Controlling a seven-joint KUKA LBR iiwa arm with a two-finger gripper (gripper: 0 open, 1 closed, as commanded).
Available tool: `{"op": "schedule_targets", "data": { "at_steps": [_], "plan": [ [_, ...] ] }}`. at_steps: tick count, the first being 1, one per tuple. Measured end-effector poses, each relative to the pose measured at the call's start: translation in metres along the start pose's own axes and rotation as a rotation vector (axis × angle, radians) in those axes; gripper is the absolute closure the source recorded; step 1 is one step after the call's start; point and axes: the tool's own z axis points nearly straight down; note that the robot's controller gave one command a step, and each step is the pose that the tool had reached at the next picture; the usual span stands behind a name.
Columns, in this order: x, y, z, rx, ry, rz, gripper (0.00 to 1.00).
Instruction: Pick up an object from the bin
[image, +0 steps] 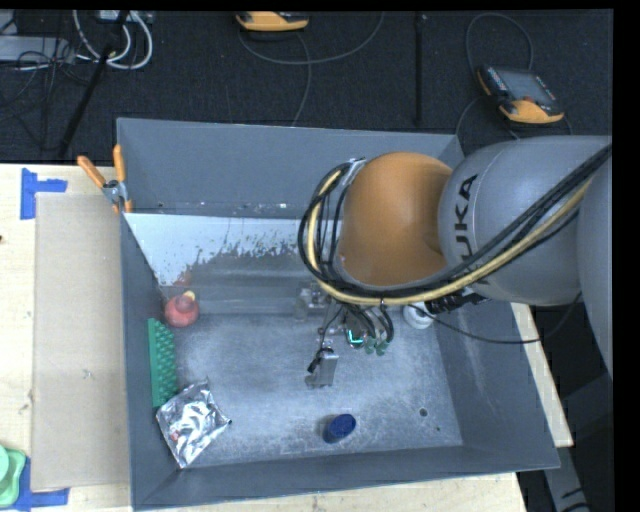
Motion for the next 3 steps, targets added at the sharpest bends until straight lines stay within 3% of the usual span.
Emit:
{"op": "schedule_targets", "data": {
  "at_steps": [1, 2, 3],
  "plan": [
    [0.045, -0.007, 0.099, 0.000, 0.002, -0.478, 0.00],
    [0.026, 0.092, 0.068, -0.004, -0.014, -0.429, 0.00],
    [0.045, 0.135, 0.100, 0.002, -0.005, -0.680, 0.00]
  ]
}}
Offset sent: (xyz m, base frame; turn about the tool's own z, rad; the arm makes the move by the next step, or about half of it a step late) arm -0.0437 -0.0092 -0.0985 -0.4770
